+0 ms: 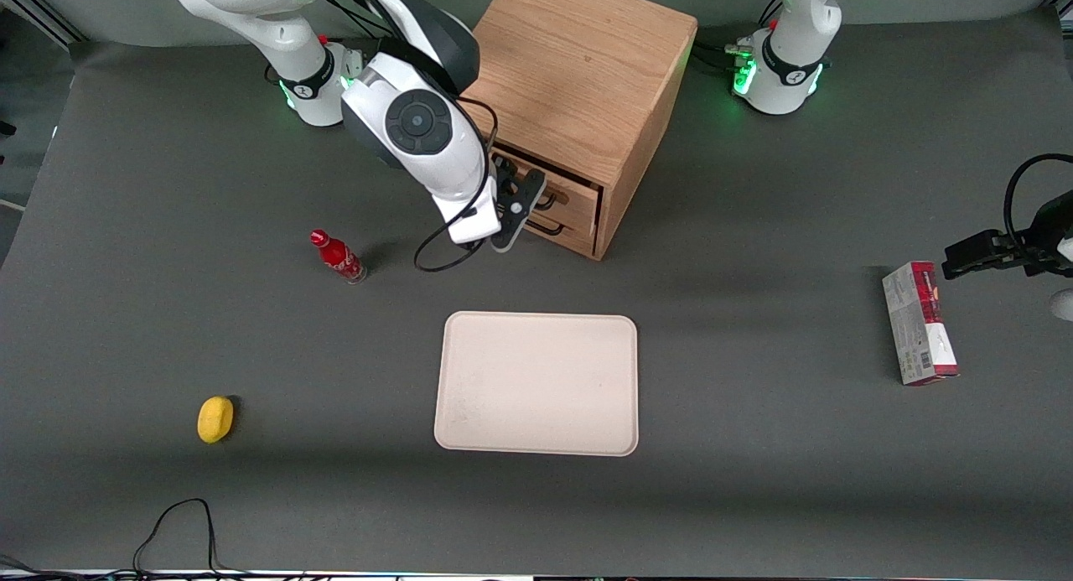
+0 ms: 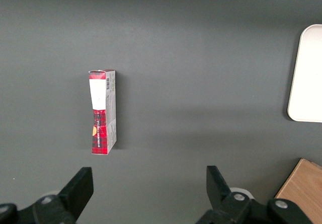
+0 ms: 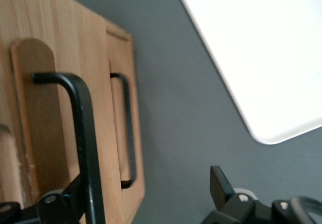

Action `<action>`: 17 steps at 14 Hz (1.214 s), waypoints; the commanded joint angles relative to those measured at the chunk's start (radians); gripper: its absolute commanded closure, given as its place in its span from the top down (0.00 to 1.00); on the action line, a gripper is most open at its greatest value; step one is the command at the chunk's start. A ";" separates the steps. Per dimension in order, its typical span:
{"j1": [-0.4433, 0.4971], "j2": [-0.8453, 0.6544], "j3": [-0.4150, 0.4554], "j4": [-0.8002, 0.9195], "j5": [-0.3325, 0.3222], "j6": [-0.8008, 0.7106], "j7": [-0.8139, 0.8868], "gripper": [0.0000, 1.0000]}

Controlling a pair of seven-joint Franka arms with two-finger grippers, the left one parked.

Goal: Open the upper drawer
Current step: 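Pull the upper drawer outward by its handle with the right gripper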

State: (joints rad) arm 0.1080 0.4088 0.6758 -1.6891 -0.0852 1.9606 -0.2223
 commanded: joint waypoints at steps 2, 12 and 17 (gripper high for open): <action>-0.007 0.102 -0.053 0.152 -0.053 -0.003 -0.061 1.00; -0.007 0.150 -0.213 0.289 -0.053 -0.006 -0.203 1.00; -0.008 0.163 -0.217 0.302 -0.109 -0.008 -0.209 1.00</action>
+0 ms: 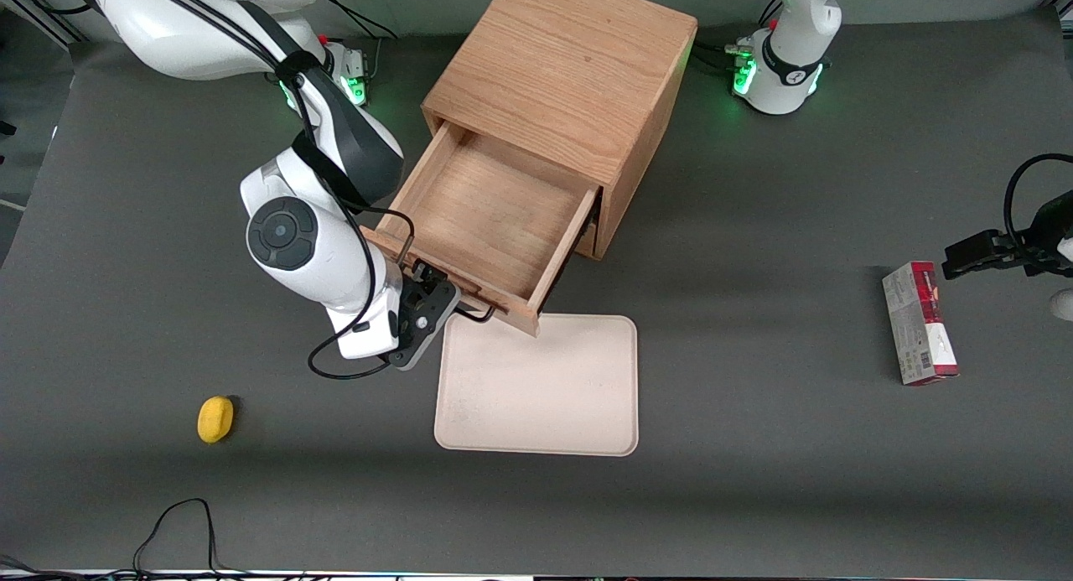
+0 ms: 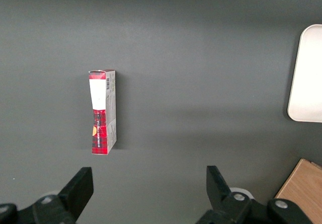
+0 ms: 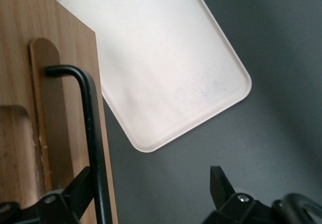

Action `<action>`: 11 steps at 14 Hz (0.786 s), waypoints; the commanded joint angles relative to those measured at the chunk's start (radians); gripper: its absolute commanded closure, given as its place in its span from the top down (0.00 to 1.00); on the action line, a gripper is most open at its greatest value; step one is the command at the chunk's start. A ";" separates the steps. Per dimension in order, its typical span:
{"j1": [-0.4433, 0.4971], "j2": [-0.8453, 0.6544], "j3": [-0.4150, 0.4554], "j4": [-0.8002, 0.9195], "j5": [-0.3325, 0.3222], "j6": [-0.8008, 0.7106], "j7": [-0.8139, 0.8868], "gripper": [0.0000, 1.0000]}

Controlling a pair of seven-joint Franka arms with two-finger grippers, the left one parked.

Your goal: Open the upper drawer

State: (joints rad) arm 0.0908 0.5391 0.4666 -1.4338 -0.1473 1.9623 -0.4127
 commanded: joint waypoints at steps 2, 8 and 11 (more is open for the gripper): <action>0.009 0.039 -0.009 0.073 -0.051 -0.011 -0.017 1.00; 0.015 0.004 -0.005 0.185 -0.052 -0.132 -0.003 1.00; 0.006 -0.040 -0.066 0.246 -0.081 -0.137 -0.003 1.00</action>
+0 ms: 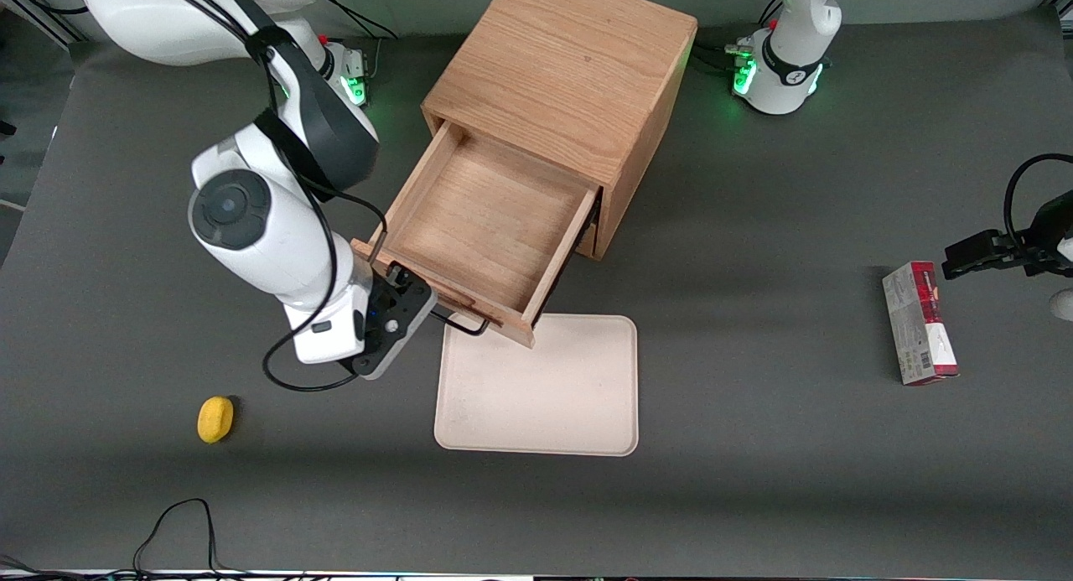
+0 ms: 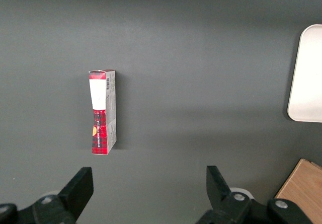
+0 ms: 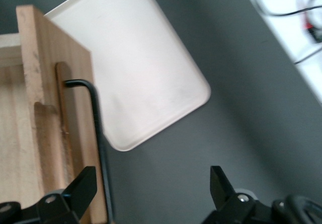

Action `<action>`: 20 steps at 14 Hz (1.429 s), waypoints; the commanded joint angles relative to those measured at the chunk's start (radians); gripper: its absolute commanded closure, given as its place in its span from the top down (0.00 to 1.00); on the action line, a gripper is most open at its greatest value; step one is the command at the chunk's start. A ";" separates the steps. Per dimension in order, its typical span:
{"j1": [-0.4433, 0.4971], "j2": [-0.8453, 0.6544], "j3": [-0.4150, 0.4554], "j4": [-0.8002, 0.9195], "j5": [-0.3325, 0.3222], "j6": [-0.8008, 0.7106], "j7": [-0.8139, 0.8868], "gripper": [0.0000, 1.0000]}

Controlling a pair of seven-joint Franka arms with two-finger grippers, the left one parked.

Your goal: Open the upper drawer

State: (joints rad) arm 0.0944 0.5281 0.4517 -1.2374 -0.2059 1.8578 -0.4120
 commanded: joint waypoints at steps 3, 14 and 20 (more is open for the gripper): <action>-0.015 -0.104 -0.201 0.047 0.144 -0.031 0.028 1.00; -0.013 -0.686 -0.467 -0.595 0.258 -0.206 0.594 1.00; -0.012 -0.688 -0.467 -0.608 0.223 -0.197 0.622 1.00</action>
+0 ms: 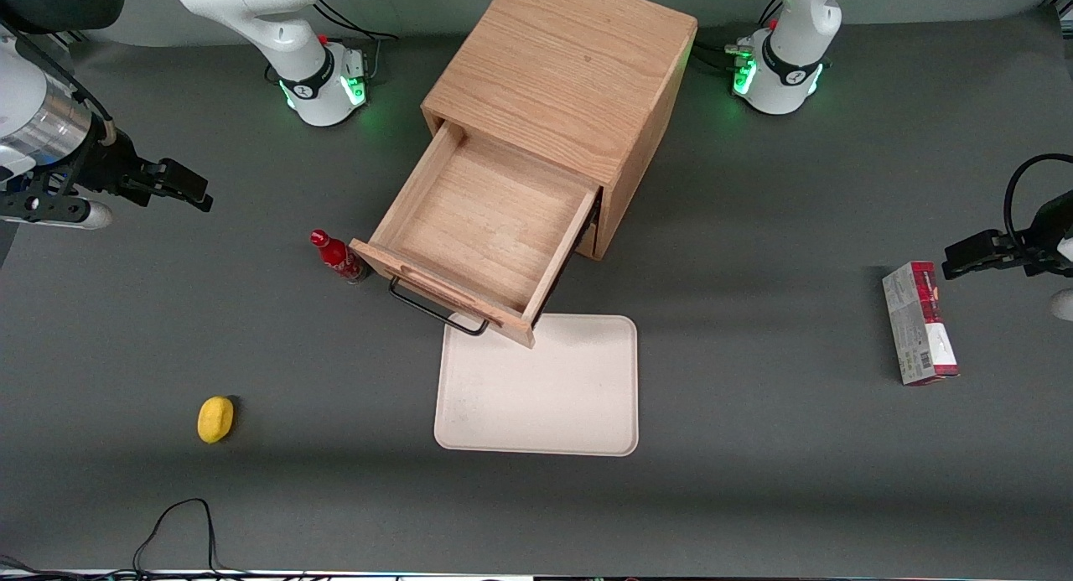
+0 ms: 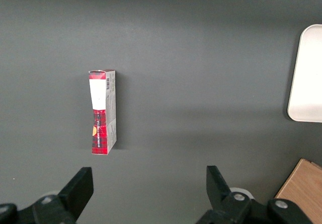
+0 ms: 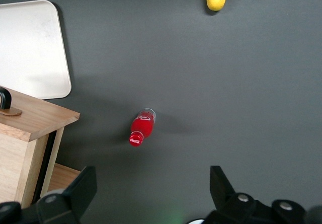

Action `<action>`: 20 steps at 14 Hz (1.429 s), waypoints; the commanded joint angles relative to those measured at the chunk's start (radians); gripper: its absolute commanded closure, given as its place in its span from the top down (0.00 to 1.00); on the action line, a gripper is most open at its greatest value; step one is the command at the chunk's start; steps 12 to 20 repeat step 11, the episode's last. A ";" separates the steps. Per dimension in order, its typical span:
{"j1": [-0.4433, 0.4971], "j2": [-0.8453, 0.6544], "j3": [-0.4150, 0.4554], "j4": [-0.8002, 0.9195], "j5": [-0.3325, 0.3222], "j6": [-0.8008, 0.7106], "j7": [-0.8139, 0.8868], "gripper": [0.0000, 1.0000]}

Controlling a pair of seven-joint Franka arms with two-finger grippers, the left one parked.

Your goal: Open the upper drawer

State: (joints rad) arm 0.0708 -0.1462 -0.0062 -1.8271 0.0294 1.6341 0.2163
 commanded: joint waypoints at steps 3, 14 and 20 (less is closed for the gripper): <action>0.012 -0.013 -0.009 -0.032 -0.014 0.053 -0.011 1.00; 0.009 0.016 -0.009 0.002 -0.014 0.056 -0.028 1.00; 0.009 0.016 -0.009 0.002 -0.014 0.056 -0.028 1.00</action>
